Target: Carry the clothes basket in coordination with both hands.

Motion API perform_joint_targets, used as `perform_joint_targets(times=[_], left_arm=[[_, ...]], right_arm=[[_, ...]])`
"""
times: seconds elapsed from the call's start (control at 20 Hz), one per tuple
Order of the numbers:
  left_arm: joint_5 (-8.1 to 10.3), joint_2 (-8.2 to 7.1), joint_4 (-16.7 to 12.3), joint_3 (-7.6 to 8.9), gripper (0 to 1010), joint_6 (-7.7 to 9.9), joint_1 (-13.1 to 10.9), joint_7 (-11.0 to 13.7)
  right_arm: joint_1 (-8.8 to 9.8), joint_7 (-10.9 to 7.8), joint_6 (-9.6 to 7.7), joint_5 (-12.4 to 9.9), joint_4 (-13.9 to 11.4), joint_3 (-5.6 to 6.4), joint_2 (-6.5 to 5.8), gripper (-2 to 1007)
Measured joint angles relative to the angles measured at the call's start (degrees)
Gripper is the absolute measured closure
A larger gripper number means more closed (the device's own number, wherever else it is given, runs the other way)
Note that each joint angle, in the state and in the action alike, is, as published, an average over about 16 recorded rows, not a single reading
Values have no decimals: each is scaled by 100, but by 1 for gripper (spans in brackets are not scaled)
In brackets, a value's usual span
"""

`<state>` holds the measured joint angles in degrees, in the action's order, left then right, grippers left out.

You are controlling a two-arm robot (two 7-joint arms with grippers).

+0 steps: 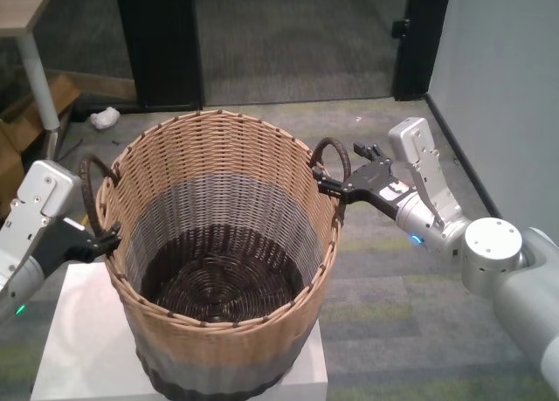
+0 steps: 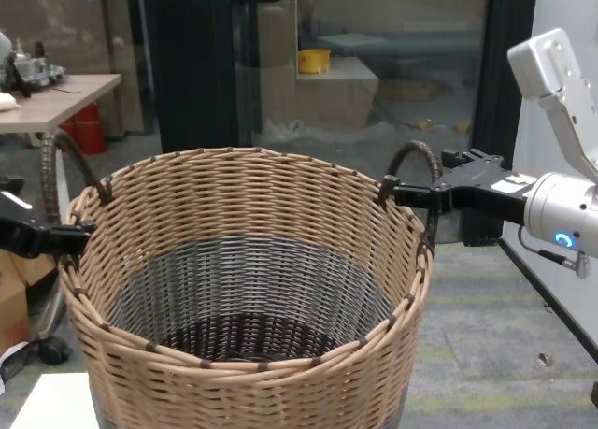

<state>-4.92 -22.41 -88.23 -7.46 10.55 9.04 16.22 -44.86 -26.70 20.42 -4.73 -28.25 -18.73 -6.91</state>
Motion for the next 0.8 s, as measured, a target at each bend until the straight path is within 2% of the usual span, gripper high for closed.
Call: perform_joint_targets(times=[0.2, 0.4, 0.6, 0.8], left_arm=[[-1, -10, -54, 0, 15, 20, -26, 7], [-48, -34, -204, -7, 8, 83, -101, -4], [-118, -53, -449, 2, 8, 214, -226, -15], [-223, -68, -764, 23, 8, 429, -381, -48]], right_arm=[[16, -5, -10, 0, -39, 1, -7, 8], [90, -17, -56, -4, -203, 9, -46, 4], [220, -38, -145, -23, -488, 26, -114, 4], [382, -68, -256, -60, -848, 45, -202, 5]])
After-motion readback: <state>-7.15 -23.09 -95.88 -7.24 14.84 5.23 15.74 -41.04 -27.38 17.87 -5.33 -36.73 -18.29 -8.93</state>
